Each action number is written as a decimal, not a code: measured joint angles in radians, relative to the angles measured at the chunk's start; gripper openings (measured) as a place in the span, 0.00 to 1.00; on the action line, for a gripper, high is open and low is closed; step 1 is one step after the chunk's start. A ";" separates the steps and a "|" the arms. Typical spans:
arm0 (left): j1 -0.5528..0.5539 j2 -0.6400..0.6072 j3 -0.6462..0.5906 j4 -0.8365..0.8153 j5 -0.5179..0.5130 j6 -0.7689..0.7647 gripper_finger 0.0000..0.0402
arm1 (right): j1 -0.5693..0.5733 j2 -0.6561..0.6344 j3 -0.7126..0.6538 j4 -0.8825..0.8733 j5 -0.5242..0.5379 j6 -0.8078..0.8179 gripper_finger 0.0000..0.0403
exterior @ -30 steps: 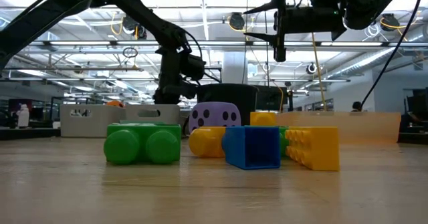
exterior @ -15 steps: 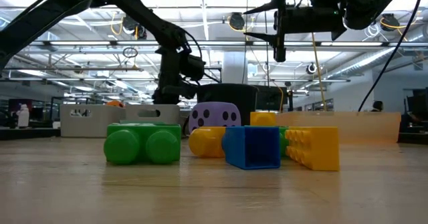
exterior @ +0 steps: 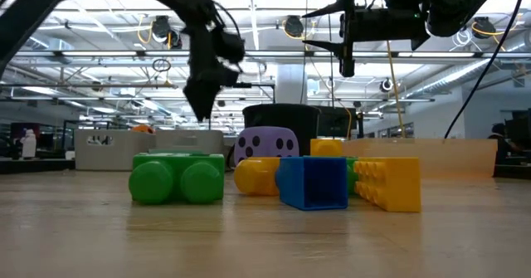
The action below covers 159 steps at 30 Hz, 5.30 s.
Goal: Pick & Place Toys
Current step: Put the yellow game piece into the right gray bin
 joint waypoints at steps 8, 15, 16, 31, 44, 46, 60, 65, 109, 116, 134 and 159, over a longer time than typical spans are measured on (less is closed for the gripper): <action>-0.045 -0.245 0.000 0.241 0.212 -0.158 0.55 | 0.000 0.000 0.000 0.000 0.001 0.000 0.50; -0.186 -0.392 -0.032 0.486 0.217 -0.171 0.49 | 0.000 0.000 0.000 0.001 0.003 0.035 0.50; -0.210 -0.405 -0.046 0.513 0.217 -0.172 0.48 | 0.001 0.000 0.000 0.001 0.003 0.038 0.50; -0.528 -0.536 -0.448 0.841 0.216 -0.358 0.46 | 0.189 0.000 0.000 0.001 0.261 -0.076 0.50; -0.747 -0.540 -0.467 0.949 -0.053 -0.539 0.46 | 0.224 0.000 0.000 -0.005 0.267 -0.106 0.50; -0.770 -0.540 -0.467 0.996 -0.107 -0.580 0.46 | 0.224 0.000 0.000 -0.006 0.266 -0.106 0.50; -0.985 -0.526 -0.467 1.323 -0.399 -0.719 0.46 | 0.224 0.000 0.000 -0.006 0.266 -0.105 0.50; -1.038 -0.526 -0.467 1.319 -0.556 -0.708 0.46 | 0.224 0.000 0.000 -0.006 0.266 -0.105 0.50; -0.952 -0.526 -0.467 1.233 -0.462 -0.608 0.46 | 0.223 0.000 0.000 0.143 0.212 -0.074 0.50; -0.952 -0.526 -0.467 1.136 -0.426 -0.641 0.46 | 0.320 -0.046 0.039 0.150 0.132 -0.133 0.50; -0.952 -0.526 -0.466 1.100 -0.401 -0.671 0.46 | 0.668 0.033 0.302 -1.003 0.355 -0.612 0.49; -0.948 -0.526 -0.466 1.106 -0.404 -0.717 0.46 | 0.640 0.234 0.206 -0.752 0.383 -0.820 0.44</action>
